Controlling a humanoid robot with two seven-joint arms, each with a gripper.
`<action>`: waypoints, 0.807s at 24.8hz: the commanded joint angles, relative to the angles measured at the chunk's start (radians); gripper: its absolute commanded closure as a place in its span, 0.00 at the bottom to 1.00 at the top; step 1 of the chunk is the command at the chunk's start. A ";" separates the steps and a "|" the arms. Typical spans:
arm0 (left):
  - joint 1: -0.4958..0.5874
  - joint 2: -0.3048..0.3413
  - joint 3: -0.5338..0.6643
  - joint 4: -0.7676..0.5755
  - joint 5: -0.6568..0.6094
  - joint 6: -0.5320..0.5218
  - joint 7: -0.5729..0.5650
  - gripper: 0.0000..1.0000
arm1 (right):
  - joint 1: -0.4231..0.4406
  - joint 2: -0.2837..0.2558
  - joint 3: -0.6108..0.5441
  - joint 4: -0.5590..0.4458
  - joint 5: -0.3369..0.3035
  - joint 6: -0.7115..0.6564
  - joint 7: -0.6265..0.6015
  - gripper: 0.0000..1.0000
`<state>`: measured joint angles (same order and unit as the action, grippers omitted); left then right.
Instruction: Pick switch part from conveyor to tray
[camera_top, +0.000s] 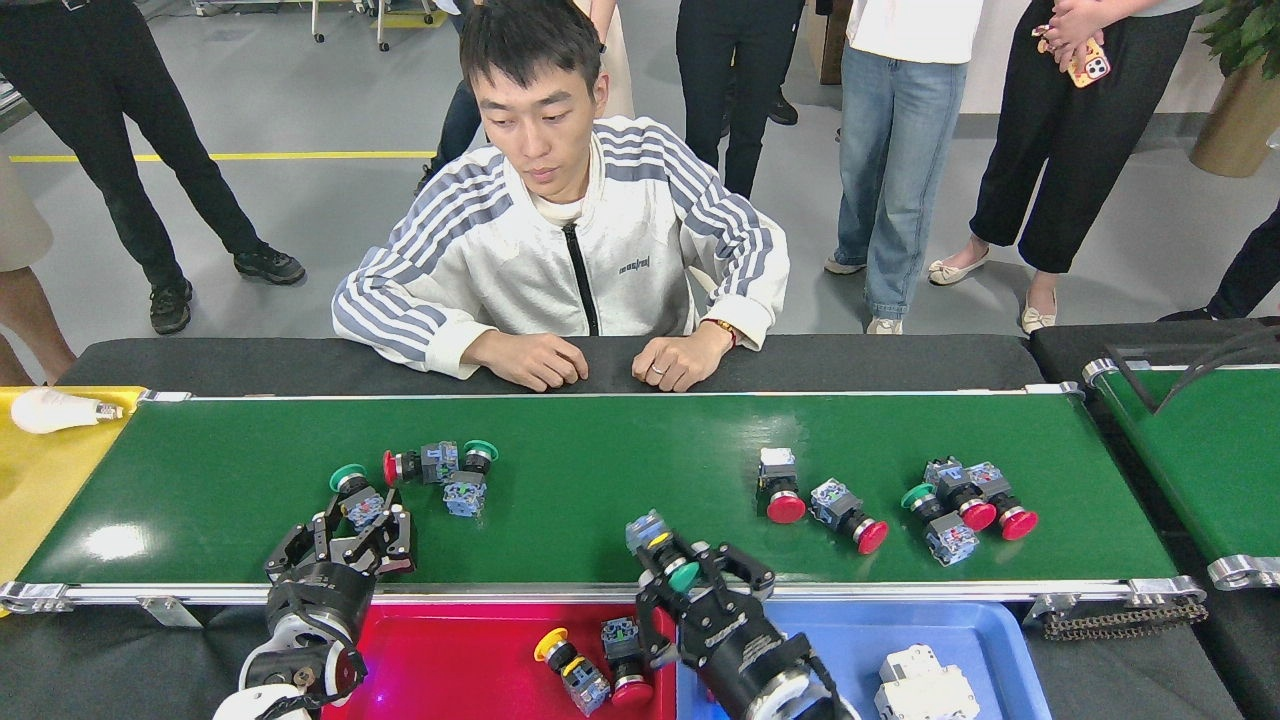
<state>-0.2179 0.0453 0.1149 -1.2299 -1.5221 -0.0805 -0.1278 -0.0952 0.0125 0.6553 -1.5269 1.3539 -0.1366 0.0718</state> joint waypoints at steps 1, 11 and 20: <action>-0.001 0.007 0.000 -0.014 0.005 -0.039 0.013 0.87 | -0.008 0.003 0.034 -0.012 -0.001 -0.043 -0.007 0.00; 0.396 0.059 0.019 -0.461 0.037 -0.689 0.010 0.76 | 0.170 0.012 -0.292 -0.113 -0.015 -0.029 -0.069 0.00; 0.422 0.050 0.046 -0.473 0.034 -0.705 0.005 0.00 | 0.330 0.015 -0.533 -0.168 -0.012 0.203 -0.165 0.01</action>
<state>0.2100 0.0965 0.1537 -1.6910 -1.4913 -0.7803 -0.1254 0.2483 0.0308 0.1269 -1.6821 1.3422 0.0193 -0.0778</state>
